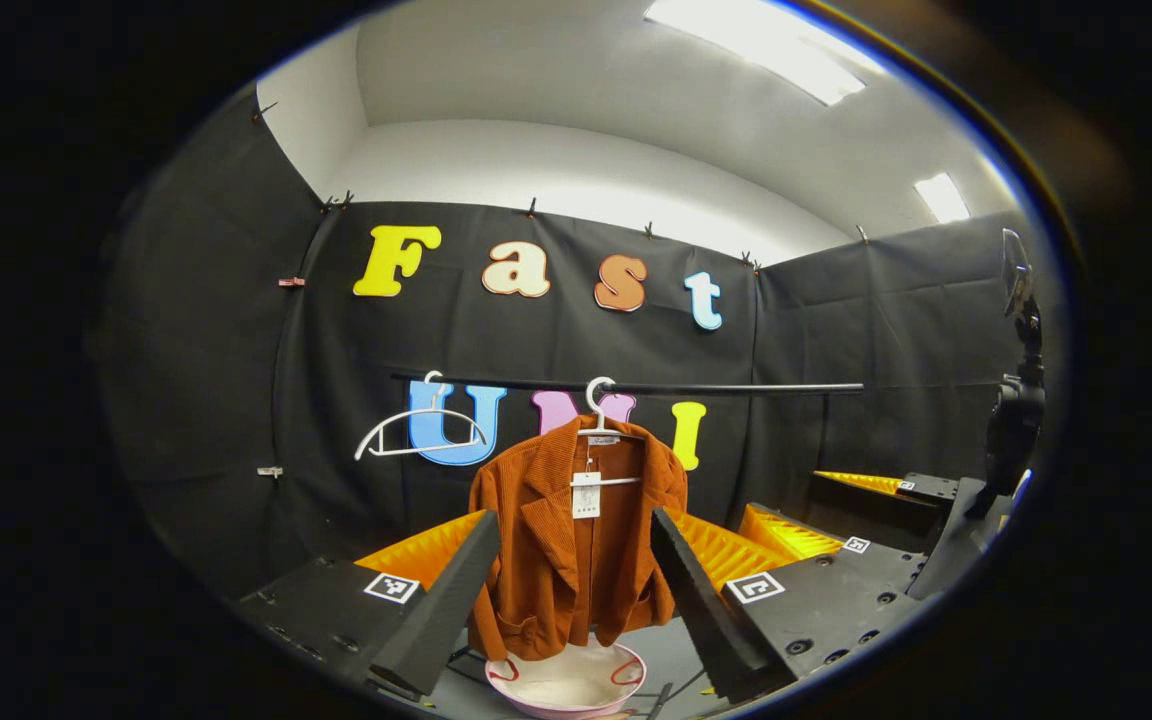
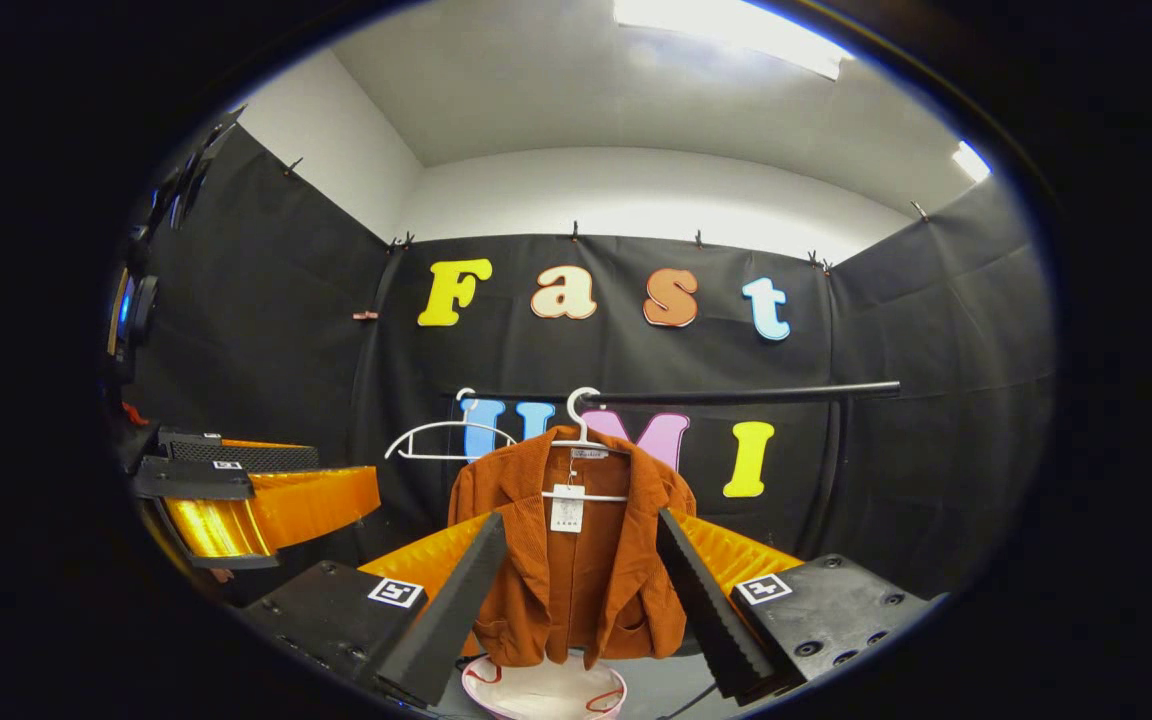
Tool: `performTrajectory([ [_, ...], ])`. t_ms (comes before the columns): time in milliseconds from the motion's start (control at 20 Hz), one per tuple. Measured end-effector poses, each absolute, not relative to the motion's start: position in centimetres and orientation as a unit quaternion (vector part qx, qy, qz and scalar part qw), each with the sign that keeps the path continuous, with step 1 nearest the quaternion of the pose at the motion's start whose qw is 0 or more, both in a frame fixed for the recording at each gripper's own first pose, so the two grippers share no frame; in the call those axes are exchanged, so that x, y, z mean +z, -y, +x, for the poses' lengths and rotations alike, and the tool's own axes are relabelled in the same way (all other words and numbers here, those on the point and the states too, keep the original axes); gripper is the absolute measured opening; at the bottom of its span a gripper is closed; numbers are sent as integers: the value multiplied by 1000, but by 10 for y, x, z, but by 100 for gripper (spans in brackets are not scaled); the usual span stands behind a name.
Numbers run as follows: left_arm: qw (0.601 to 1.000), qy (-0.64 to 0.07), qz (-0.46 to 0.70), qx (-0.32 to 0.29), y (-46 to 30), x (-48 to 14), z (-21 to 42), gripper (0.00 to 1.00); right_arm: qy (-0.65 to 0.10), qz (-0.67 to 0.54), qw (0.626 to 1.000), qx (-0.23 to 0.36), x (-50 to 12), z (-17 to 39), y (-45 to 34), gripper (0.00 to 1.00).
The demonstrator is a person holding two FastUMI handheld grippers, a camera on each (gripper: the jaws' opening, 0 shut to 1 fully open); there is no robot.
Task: Grasp the clothes on the hanger with both hands and then place them into the laundry hamper below.
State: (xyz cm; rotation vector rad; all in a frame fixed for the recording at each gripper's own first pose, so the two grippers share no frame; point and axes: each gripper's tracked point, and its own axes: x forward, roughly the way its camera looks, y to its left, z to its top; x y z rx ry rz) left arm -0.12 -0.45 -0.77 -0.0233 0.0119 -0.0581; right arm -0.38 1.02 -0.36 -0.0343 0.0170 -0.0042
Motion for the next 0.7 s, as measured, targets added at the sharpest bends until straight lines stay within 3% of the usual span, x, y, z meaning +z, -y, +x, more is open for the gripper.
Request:
performTrajectory([
  [700,996,-22,-15,-86,-10,-20,1,95,-24,-41,997,-57,-18,-15,-23,97],
])
